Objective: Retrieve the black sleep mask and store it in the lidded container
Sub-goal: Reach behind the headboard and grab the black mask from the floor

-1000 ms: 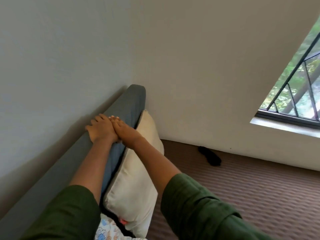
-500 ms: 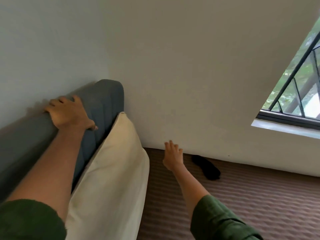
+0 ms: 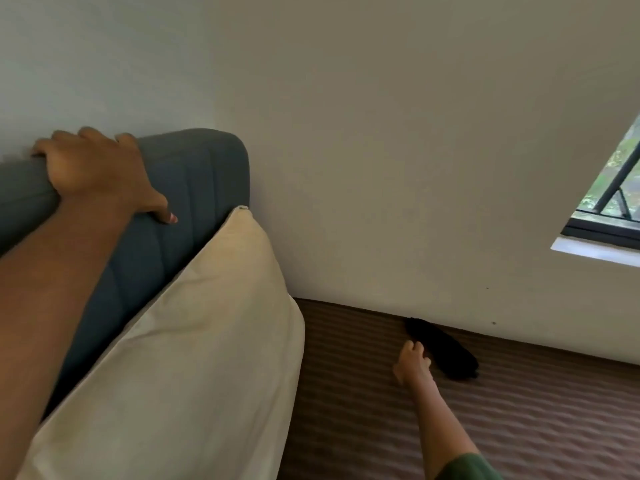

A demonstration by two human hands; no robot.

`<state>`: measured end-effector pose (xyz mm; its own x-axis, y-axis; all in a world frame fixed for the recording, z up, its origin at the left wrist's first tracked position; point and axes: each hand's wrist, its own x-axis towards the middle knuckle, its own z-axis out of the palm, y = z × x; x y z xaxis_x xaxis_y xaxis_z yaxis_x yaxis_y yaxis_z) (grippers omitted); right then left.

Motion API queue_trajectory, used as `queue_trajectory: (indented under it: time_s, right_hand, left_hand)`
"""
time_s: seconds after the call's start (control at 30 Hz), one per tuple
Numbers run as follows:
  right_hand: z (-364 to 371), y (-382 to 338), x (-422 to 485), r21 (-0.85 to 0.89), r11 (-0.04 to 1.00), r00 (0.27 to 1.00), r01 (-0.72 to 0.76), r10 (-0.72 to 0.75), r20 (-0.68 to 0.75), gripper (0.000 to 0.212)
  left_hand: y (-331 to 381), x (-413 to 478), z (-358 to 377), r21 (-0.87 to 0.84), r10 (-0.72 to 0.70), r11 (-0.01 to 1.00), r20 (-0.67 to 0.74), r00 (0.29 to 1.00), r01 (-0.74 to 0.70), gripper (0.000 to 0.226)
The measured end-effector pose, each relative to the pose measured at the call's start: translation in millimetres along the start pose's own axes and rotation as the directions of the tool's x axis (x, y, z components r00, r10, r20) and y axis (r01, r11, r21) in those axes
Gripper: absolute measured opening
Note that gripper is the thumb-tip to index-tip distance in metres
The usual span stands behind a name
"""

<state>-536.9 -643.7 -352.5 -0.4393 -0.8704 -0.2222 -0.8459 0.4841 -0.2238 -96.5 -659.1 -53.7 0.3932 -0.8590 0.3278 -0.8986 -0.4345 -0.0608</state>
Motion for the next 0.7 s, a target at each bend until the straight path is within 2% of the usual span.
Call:
queue_trajectory:
  time_s: [0.2, 0.4, 0.5, 0.57, 0.6, 0.63, 0.67, 0.7]
  right_hand:
    - [14.4, 25.3, 26.1, -0.223, 0.975, 0.998, -0.014, -0.001, -0.066, 0.046]
    - [28.3, 52.9, 42.5, -0.228, 0.972, 0.998, -0.065, 0.062, -0.02, 0.045]
    - [37.4, 56.8, 46.2, -0.15, 0.988, 0.992, -0.048, 0.065, 0.11, 0.047]
    - [45.6, 58.6, 48.7, -0.115, 0.993, 0.978, -0.031, 0.053, 0.202, 0.052]
    - [49.0, 59.7, 49.8, -0.111, 0.994, 0.975, -0.021, 0.045, 0.218, 0.054]
    - [51.4, 59.0, 49.6, -0.102, 0.995, 0.975, -0.019, 0.041, 0.218, 0.055]
    - [53.4, 58.4, 49.1, -0.094, 0.995, 0.977, -0.017, 0.036, 0.211, 0.055]
    - [56.0, 58.4, 48.7, -0.103, 0.995, 0.98, -0.01, 0.031, 0.199, 0.055]
  left_hand:
    - [-1.3, 12.3, 9.5, 0.027, 0.005, 1.0, -0.052, 0.999, -0.004, 0.139]
    - [-1.1, 14.9, 12.7, 0.07, 0.07, 0.996, -0.083, 0.994, -0.064, 0.137]
    - [8.5, -2.7, 10.6, 0.205, 0.202, 0.965, -0.197, 0.959, -0.162, 0.116]
    - [21.3, -21.7, 18.5, 0.391, 0.332, 0.897, -0.289, 0.898, -0.206, 0.113]
    - [35.2, -33.9, 24.4, 0.405, 0.373, 0.882, -0.293, 0.88, -0.239, 0.111]
    - [52.1, -47.5, 35.1, 0.303, 0.377, 0.906, -0.264, 0.888, -0.295, 0.105]
    - [74.3, -65.2, 49.2, 0.12, 0.361, 0.932, -0.218, 0.907, -0.342, 0.097]
    - [100.6, -86.4, 68.3, -0.063, 0.379, 0.917, -0.169, 0.91, -0.394, 0.088]
